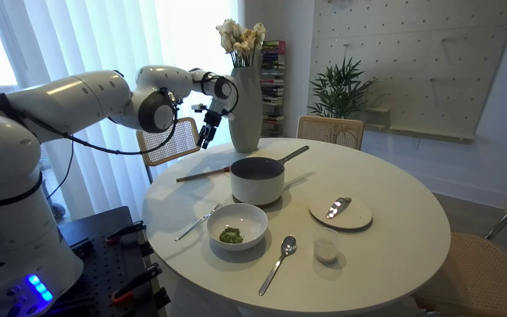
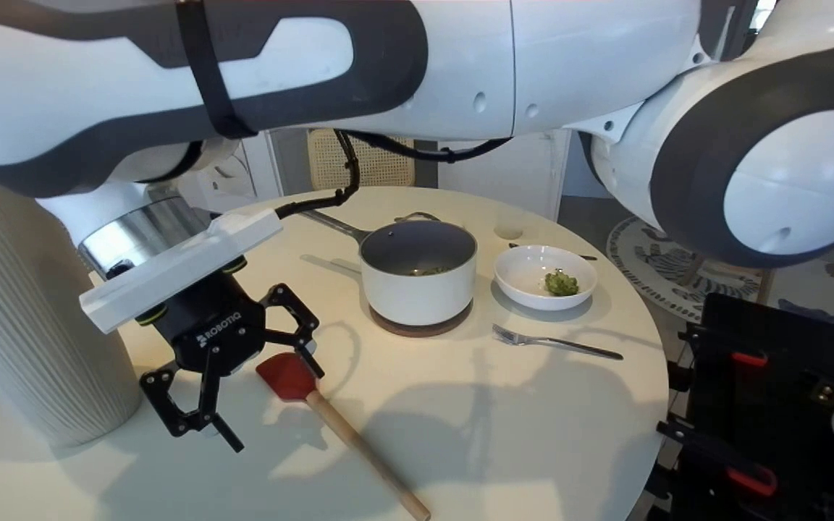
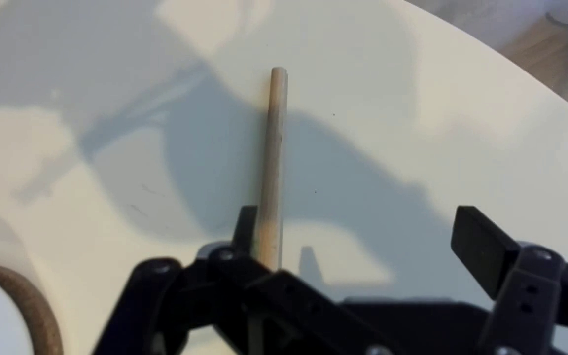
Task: Use the spatula to mix the contents of the pot then put it back on the table
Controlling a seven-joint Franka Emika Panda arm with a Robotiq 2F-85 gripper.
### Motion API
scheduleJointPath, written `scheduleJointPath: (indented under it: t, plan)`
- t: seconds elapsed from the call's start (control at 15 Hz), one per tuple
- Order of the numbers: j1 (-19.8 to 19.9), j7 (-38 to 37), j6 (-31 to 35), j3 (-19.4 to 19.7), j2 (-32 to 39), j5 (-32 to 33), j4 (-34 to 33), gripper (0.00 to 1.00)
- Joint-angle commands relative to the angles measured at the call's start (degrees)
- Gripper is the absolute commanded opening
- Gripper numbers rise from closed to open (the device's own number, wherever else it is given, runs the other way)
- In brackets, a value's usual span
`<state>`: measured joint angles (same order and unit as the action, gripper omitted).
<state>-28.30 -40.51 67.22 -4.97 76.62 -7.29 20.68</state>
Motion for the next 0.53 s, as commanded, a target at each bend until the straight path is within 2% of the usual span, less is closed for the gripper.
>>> scheduleJointPath:
  t: [0.0,0.47]
  plan:
    - [0.33,3.16,-5.40,-0.50,-4.26,0.71,1.79,1.00]
    - [0.91,6.78,-16.45,-0.87,-10.16,0.05,1.92,1.00]
